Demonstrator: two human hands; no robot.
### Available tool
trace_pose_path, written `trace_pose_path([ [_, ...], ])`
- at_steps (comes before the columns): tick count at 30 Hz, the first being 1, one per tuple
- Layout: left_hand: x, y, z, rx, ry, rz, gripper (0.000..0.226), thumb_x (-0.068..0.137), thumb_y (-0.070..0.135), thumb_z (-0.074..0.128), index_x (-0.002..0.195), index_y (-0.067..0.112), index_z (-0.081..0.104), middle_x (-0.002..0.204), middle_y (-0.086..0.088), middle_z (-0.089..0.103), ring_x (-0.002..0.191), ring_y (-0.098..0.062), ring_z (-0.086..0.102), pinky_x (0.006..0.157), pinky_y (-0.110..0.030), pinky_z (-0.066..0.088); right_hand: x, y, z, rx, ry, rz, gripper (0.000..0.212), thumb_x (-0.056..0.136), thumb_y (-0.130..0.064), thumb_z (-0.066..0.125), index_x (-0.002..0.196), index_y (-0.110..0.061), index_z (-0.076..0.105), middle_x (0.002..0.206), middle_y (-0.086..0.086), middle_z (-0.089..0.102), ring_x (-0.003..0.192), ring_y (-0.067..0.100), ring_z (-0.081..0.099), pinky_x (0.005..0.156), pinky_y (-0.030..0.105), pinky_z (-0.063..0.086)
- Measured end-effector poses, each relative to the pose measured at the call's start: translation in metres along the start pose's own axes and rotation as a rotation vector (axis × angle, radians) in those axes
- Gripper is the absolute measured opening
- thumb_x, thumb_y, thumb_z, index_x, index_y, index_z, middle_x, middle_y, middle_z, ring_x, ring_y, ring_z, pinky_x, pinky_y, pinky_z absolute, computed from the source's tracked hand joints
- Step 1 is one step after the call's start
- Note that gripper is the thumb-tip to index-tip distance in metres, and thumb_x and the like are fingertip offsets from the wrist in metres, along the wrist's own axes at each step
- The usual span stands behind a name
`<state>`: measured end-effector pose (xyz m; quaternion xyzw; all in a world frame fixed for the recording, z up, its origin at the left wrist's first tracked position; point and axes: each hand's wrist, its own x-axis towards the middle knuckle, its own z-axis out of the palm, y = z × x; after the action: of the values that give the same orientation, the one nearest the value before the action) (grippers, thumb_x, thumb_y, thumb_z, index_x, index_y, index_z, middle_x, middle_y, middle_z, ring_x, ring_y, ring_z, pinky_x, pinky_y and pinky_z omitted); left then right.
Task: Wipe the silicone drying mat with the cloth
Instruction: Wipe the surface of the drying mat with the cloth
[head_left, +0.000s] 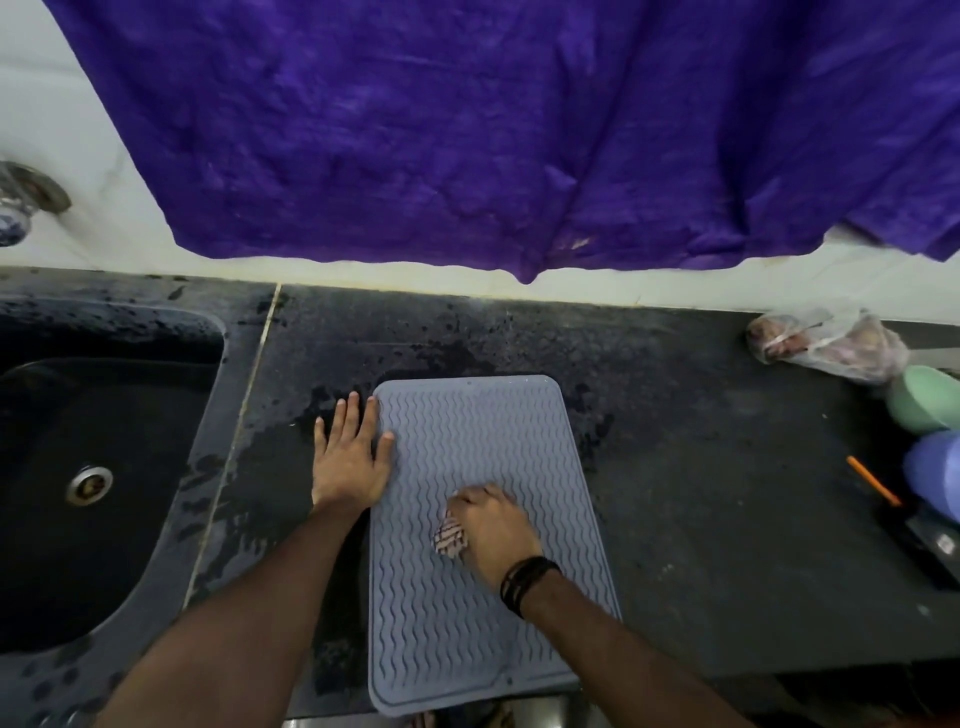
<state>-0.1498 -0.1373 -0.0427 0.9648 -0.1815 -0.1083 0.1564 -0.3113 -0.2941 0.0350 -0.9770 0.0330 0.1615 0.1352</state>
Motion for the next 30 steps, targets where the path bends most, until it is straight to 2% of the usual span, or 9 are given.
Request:
trace_pose_path([
  [3, -0.028, 0.009, -0.001, -0.014, -0.025, 0.004, 0.076, 0.095, 0.059, 0.004, 0.160, 0.021, -0.001, 0.168, -0.001, -0.003, 0.154, -0.015, -0.009, 0.124, -0.046, -0.011, 0.008, 0.002, -0.013, 0.074, 0.095, 0.020, 0.041, 0.082, -0.009, 0.062, 0.123, -0.010, 0.061, 0.125, 0.010, 0.059, 0.119, 0.027, 0.050, 0.101, 0.036, 0.043],
  [6, -0.084, 0.016, 0.013, -0.028, 0.047, 0.001, 0.074, 0.096, 0.056, 0.002, 0.160, 0.018, 0.004, 0.168, -0.001, 0.002, 0.154, -0.015, -0.005, 0.124, -0.046, -0.007, 0.025, 0.001, -0.023, 0.070, 0.179, 0.045, 0.042, 0.083, -0.007, 0.062, 0.125, -0.012, 0.059, 0.127, 0.008, 0.059, 0.121, 0.028, 0.048, 0.103, 0.039, 0.043],
  [10, -0.119, 0.012, 0.027, 0.020, 0.090, 0.005, 0.068, 0.100, 0.051, 0.004, 0.160, 0.018, 0.005, 0.167, 0.001, 0.003, 0.154, -0.015, -0.003, 0.125, -0.049, 0.000, 0.033, -0.002, -0.016, -0.002, 0.095, 0.024, 0.053, 0.084, -0.011, 0.063, 0.136, -0.013, 0.051, 0.141, 0.007, 0.049, 0.132, 0.029, 0.037, 0.111, 0.041, 0.034],
  [17, -0.114, 0.012, 0.030, 0.019, 0.075, -0.018, 0.066, 0.101, 0.050, 0.009, 0.161, 0.021, 0.006, 0.168, 0.003, 0.002, 0.154, -0.013, -0.005, 0.125, -0.048, -0.003, -0.020, -0.004, 0.013, -0.092, 0.051, -0.031, 0.060, 0.081, -0.015, 0.069, 0.137, -0.013, 0.048, 0.143, 0.006, 0.045, 0.134, 0.026, 0.033, 0.114, 0.041, 0.025],
  [22, -0.114, 0.013, 0.028, 0.006, 0.079, -0.016, 0.066, 0.101, 0.049, 0.011, 0.161, 0.021, 0.008, 0.168, 0.001, 0.005, 0.154, -0.013, -0.003, 0.125, -0.047, -0.005, -0.049, -0.017, 0.019, -0.165, -0.007, -0.034, 0.051, 0.084, -0.018, 0.066, 0.132, -0.011, 0.051, 0.135, 0.009, 0.051, 0.128, 0.029, 0.039, 0.109, 0.044, 0.034],
  [25, -0.115, 0.014, 0.026, -0.007, 0.080, -0.013, 0.066, 0.101, 0.049, 0.010, 0.161, 0.021, 0.008, 0.168, 0.001, 0.004, 0.154, -0.013, -0.004, 0.125, -0.046, -0.006, -0.044, -0.017, 0.012, -0.141, 0.021, -0.014, 0.045, 0.083, -0.017, 0.066, 0.127, -0.013, 0.056, 0.129, 0.008, 0.056, 0.124, 0.027, 0.044, 0.104, 0.042, 0.040],
  [28, -0.117, 0.015, 0.024, -0.003, 0.082, -0.009, 0.065, 0.102, 0.048, 0.010, 0.161, 0.020, 0.007, 0.168, 0.001, 0.004, 0.155, -0.014, -0.004, 0.125, -0.047, -0.004, -0.027, -0.020, 0.005, -0.092, 0.093, 0.026, 0.049, 0.085, -0.016, 0.064, 0.132, -0.013, 0.053, 0.134, 0.006, 0.053, 0.128, 0.026, 0.041, 0.107, 0.040, 0.037],
  [30, -0.117, 0.016, 0.023, 0.007, 0.082, -0.011, 0.065, 0.102, 0.048, 0.009, 0.161, 0.020, 0.007, 0.168, 0.001, 0.003, 0.155, -0.014, -0.004, 0.125, -0.047, -0.004, -0.022, -0.025, 0.006, -0.091, 0.082, 0.039, 0.053, 0.085, -0.015, 0.065, 0.136, -0.012, 0.049, 0.138, 0.008, 0.049, 0.131, 0.028, 0.038, 0.109, 0.042, 0.035],
])
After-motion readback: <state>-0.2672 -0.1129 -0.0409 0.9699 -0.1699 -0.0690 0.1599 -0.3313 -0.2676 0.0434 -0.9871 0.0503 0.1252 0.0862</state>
